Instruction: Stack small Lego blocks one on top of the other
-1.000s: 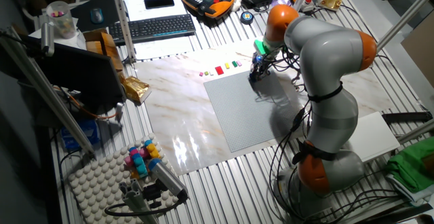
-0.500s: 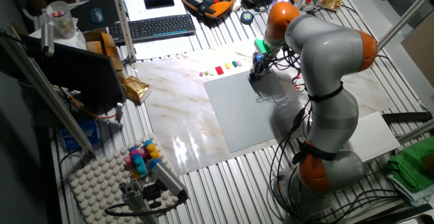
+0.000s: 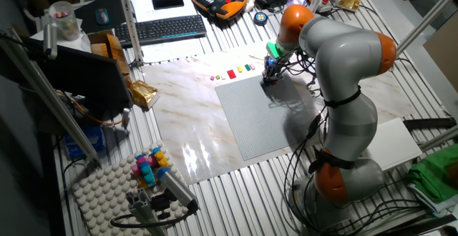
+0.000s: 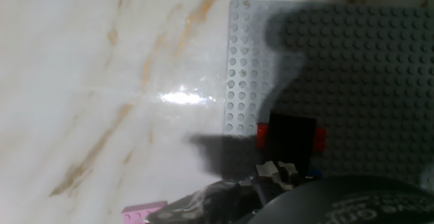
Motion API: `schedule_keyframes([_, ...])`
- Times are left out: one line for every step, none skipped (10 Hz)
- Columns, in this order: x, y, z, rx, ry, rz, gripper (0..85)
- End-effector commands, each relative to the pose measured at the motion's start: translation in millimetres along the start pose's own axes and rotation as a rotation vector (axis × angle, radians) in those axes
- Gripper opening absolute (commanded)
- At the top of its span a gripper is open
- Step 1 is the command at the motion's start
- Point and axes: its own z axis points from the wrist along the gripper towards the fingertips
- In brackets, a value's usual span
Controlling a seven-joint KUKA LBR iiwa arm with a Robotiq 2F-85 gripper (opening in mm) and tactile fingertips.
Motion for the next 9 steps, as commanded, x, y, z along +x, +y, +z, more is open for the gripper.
schedule_keyframes([0.2, -0.6, 1.0, 0.0, 0.0, 0.002, 0.7])
schedule_keyframes([-0.2, -1.6, 1.6, 0.005, 0.004, 0.0, 0.7])
schedule_keyframes([-0.6, -2.4, 1.7, 0.009, 0.01, -0.006, 0.7])
schedule_keyframes([-0.6, -2.7, 1.4, 0.016, 0.014, -0.012, 0.7])
schedule_keyframes([-0.7, -2.9, 1.2, 0.017, 0.016, -0.014, 0.7])
schedule_keyframes([-0.7, -2.9, 1.2, 0.019, 0.016, -0.017, 0.7])
schedule_keyframes([-0.7, -2.9, 1.1, 0.022, 0.016, -0.023, 0.7])
schedule_keyframes([-0.7, -2.9, 1.2, 0.029, 0.018, -0.041, 0.7])
schedule_keyframes([-0.5, -2.8, 1.4, 0.037, 0.019, -0.057, 0.7])
